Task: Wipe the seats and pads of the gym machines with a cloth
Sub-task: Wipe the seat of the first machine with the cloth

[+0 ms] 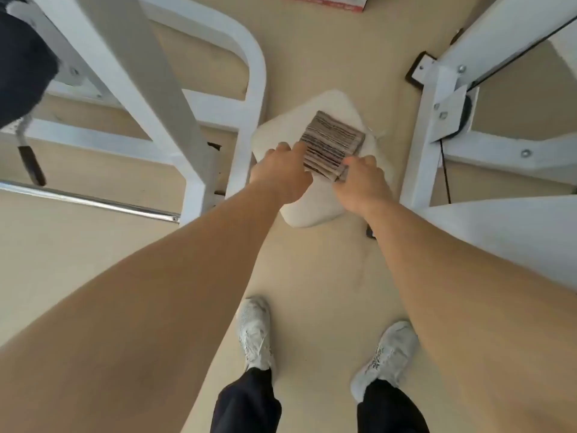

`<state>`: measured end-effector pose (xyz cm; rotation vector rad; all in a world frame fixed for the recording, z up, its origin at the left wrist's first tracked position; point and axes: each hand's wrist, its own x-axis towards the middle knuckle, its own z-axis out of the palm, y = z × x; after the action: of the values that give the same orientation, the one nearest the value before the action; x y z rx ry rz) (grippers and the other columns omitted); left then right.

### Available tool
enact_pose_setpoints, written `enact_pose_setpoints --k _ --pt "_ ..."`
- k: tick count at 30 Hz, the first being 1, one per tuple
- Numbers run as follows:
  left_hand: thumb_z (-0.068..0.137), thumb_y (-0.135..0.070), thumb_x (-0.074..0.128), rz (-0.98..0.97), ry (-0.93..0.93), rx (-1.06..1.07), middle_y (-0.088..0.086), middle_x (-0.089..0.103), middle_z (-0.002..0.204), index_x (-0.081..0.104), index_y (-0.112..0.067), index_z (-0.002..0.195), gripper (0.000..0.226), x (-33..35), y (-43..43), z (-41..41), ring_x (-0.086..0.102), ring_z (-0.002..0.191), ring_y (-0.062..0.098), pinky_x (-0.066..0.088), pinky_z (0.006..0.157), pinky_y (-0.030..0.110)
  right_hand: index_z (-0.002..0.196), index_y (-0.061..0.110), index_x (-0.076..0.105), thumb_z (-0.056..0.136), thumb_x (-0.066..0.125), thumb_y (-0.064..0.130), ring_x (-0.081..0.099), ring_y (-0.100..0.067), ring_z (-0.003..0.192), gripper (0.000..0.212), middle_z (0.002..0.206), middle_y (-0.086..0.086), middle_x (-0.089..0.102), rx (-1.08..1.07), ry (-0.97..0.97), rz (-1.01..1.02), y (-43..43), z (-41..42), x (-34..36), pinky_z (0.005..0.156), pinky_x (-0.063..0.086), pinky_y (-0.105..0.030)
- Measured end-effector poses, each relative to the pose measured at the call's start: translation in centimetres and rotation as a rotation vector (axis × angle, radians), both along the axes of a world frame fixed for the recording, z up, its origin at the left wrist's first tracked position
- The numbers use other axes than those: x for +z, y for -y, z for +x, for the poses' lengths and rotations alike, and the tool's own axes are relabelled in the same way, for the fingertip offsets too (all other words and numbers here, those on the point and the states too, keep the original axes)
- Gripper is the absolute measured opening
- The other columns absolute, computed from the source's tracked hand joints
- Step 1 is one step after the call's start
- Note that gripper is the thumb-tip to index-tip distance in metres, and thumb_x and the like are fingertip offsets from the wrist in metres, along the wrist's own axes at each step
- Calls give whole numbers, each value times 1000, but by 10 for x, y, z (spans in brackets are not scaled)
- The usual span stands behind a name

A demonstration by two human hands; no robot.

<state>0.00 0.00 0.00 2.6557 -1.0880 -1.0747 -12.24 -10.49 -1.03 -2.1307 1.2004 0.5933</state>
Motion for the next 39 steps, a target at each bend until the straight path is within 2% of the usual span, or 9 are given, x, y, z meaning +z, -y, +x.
enact_pose_setpoints --k 5,10,14,20,26,29,33,36,39 --pt "94 -18 52 -50 54 -11 5 37 151 27 -34 154 67 -58 14 -2 42 131 32 50 87 46 135 20 52 96 56 26 45 -34 122 40 137 -12 42 16 70 -170 -5 7 -57 92 47 -43" --pt "95 -10 48 -118 163 -11 6 53 119 56 -22 126 34 -78 5 -7 49 107 31 46 71 42 106 21 66 96 58 17 52 -33 105 14 122 -8 53 -56 159 -312 -4 2 -75 79 47 -40" --pt "97 -11 48 -166 68 136 5 59 108 63 -18 113 24 -61 -22 -22 56 98 29 49 70 41 101 16 66 96 58 8 49 -32 108 12 122 -8 53 8 190 -295 -17 -3 -48 81 44 -38" --pt "101 -16 38 -297 -142 453 3 56 118 51 -16 113 17 33 -66 -22 53 104 26 48 83 44 96 13 58 98 52 7 61 -29 91 9 96 -6 66 -137 361 -71 -55 9 46 77 48 -38" --pt "101 -19 43 -282 -318 773 -3 61 91 52 -23 105 11 153 -129 7 61 91 30 54 73 37 94 20 59 98 55 11 59 -15 79 11 85 3 64 -229 419 93 -110 52 175 65 39 -19" --pt "97 -42 51 -265 -334 706 -6 65 84 54 -31 100 11 208 -173 26 67 85 31 55 83 50 100 19 61 100 53 16 59 -14 83 8 89 5 62 -272 435 161 -137 82 231 72 42 -22" --pt "63 -73 69 -219 -441 591 -5 72 87 59 -34 97 53 280 -227 51 69 85 19 57 80 40 105 17 59 103 52 23 57 -5 75 9 92 6 60 -291 476 239 -169 121 294 59 40 -7" --pt "72 -50 79 -86 -333 397 -2 72 95 62 -31 108 44 318 -261 71 67 93 23 55 81 37 105 17 61 102 54 28 61 -14 87 14 99 0 63 -213 467 308 -193 143 330 69 47 -20" --pt "81 -30 68 59 -219 366 5 70 106 64 -26 112 32 341 -288 95 64 100 29 54 80 36 104 19 65 98 62 38 63 -19 97 21 104 -1 66 -128 425 385 -208 161 356 79 46 -29"
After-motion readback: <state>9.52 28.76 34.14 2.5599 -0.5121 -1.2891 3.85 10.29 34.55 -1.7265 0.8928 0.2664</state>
